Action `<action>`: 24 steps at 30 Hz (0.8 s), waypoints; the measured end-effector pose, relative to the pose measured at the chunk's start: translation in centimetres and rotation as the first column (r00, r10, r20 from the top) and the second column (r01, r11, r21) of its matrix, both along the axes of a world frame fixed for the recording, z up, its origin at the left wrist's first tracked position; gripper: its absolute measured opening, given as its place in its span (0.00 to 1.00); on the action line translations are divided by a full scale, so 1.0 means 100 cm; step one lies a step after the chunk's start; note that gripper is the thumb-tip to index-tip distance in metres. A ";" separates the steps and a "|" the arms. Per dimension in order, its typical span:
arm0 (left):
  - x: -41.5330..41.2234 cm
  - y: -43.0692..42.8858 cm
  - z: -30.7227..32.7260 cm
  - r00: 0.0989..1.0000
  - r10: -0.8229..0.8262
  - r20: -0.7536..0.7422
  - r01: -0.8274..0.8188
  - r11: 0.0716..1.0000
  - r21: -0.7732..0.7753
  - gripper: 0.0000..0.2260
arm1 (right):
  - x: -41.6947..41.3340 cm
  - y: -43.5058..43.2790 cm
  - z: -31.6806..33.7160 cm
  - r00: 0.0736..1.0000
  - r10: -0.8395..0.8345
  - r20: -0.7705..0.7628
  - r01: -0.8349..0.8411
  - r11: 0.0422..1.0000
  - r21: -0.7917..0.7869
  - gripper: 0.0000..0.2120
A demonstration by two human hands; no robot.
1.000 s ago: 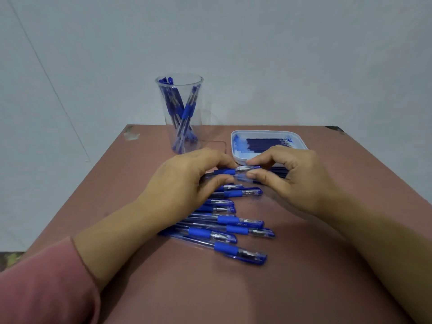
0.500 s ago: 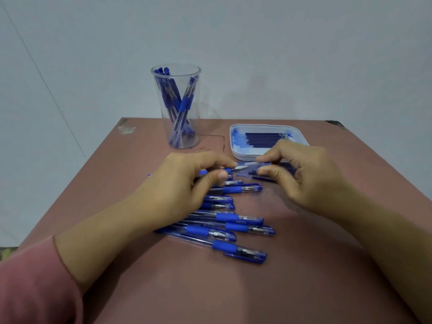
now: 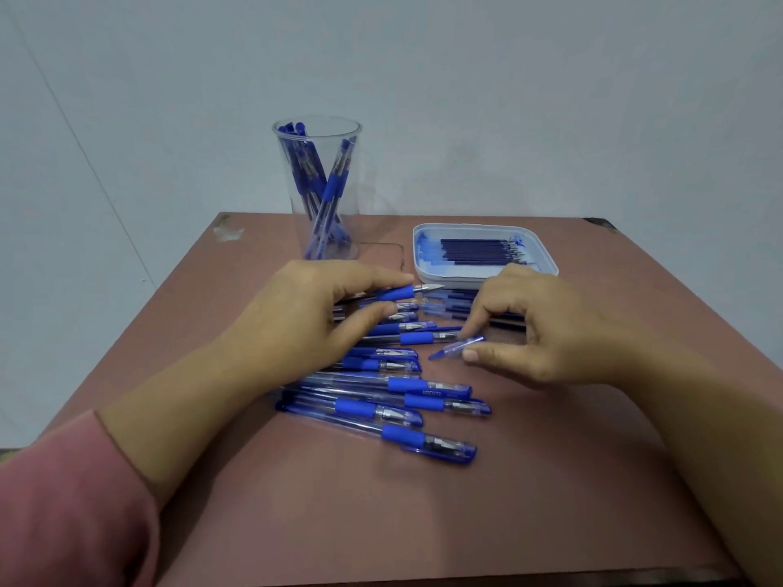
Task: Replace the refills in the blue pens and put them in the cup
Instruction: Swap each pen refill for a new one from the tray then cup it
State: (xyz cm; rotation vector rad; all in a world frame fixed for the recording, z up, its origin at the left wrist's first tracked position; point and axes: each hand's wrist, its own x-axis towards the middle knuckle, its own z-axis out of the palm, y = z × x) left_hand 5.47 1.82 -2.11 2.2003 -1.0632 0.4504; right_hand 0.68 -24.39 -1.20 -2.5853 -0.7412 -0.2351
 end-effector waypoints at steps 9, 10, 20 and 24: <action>0.011 0.005 -0.004 0.998 -0.007 0.060 0.005 0.999 0.044 0.18 | 0.001 0.008 -0.001 0.998 -0.029 0.058 0.029 1.000 -0.005 0.13; 0.011 0.005 -0.005 0.998 -0.017 0.066 0.014 0.999 0.043 0.18 | 0.001 0.011 0.000 0.994 -0.058 0.095 0.052 0.997 0.064 0.15; 0.005 0.001 -0.005 0.997 -0.079 0.023 0.079 0.996 -0.033 0.14 | 0.004 0.038 -0.008 0.975 -0.137 0.176 0.082 0.953 0.291 0.06; 0.001 0.000 -0.003 0.996 -0.087 -0.025 0.086 0.995 -0.060 0.12 | 0.000 0.039 -0.005 0.976 -0.113 0.187 0.043 0.937 0.346 0.09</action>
